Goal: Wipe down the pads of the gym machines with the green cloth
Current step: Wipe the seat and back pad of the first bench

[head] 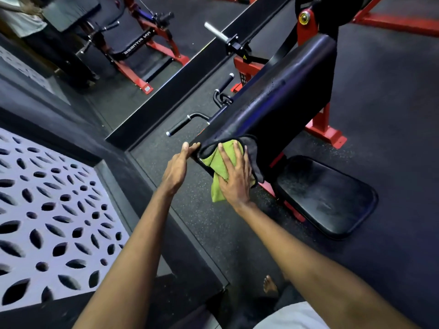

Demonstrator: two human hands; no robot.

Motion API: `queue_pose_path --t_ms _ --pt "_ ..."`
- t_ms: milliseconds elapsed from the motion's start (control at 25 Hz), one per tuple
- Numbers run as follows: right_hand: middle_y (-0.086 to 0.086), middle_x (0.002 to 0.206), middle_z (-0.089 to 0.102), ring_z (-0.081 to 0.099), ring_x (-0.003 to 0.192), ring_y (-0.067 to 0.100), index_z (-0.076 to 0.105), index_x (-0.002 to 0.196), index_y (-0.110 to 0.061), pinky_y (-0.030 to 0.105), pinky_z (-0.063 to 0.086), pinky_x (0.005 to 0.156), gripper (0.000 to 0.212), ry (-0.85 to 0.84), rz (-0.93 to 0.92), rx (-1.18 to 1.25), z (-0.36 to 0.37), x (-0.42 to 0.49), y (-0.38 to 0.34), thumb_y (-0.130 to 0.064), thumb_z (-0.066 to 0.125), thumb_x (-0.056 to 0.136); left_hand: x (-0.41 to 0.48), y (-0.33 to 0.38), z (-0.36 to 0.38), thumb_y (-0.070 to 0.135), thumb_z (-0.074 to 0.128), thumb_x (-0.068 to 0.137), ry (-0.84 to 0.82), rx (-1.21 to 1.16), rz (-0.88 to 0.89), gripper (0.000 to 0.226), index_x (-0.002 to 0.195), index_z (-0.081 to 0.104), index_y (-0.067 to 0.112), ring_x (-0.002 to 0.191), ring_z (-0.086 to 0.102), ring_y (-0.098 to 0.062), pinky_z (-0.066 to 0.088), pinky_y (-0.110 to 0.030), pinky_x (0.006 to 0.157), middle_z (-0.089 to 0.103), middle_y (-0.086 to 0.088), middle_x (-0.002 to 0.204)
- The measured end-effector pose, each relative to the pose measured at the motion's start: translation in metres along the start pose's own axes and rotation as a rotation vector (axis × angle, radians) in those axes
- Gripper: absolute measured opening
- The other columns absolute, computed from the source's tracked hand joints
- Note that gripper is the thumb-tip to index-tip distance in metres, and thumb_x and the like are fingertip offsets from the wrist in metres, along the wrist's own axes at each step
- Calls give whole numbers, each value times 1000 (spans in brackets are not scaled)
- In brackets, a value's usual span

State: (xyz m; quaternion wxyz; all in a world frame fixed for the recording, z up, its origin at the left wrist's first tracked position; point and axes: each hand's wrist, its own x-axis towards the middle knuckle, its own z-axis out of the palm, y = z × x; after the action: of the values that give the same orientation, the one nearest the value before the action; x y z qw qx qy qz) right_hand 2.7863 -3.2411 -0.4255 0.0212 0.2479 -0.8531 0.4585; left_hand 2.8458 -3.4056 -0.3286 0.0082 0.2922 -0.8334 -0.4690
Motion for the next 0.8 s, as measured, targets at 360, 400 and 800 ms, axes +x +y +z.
queue_pose_path --t_ms 360,400,800 --pt "0 170 15 18 154 33 28 158 -45 55 30 120 89 -126 -72 -67 -10 -21 6 -22 75 86 11 -8 -11 25 72 92 -33 -33 97 36 127 68 32 122 59 0 42 -32 112 68 15 126" --pt "-1 170 15 20 153 33 28 158 -46 54 32 119 90 -114 -85 -93 -9 -19 2 -22 74 85 12 -8 -15 25 74 90 -46 -45 106 36 125 70 30 118 62 0 44 -30 109 70 14 122" --pt "0 156 33 37 131 32 44 152 -44 46 38 99 94 -27 -231 -381 3 -34 -17 -13 78 69 42 -18 -49 19 56 98 -264 -127 167 27 118 74 17 102 67 -9 50 -15 87 75 -3 114"
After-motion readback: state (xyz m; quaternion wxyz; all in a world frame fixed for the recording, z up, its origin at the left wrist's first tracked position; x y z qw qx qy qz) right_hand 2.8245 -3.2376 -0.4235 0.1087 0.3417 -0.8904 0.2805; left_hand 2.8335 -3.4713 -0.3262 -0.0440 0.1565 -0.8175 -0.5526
